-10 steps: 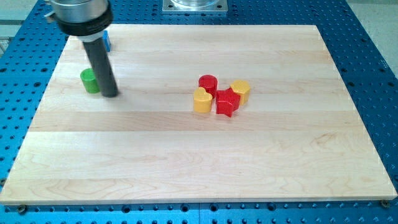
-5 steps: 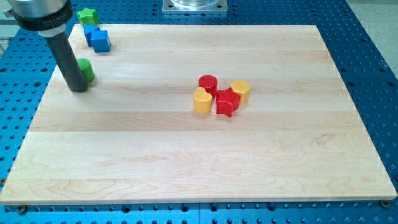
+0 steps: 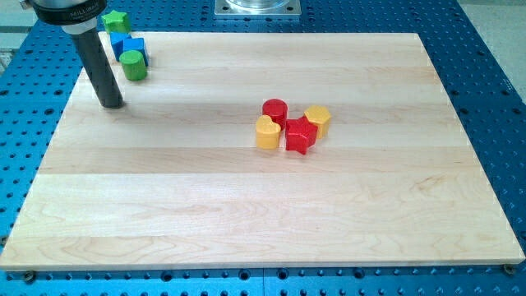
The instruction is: Push the green circle into the cube
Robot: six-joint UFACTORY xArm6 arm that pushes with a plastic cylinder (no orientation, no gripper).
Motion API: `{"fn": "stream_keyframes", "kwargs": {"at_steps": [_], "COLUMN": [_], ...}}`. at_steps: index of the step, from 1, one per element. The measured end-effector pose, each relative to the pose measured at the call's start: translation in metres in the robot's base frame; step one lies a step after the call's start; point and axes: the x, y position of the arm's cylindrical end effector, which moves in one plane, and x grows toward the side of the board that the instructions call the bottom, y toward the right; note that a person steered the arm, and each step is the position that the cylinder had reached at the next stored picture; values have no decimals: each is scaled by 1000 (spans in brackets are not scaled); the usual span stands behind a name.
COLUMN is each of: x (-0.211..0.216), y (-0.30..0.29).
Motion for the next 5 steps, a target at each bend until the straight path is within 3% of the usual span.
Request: {"fn": "stream_keyframes", "kwargs": {"at_steps": [3, 5], "x": [10, -2], "y": [16, 67]}}
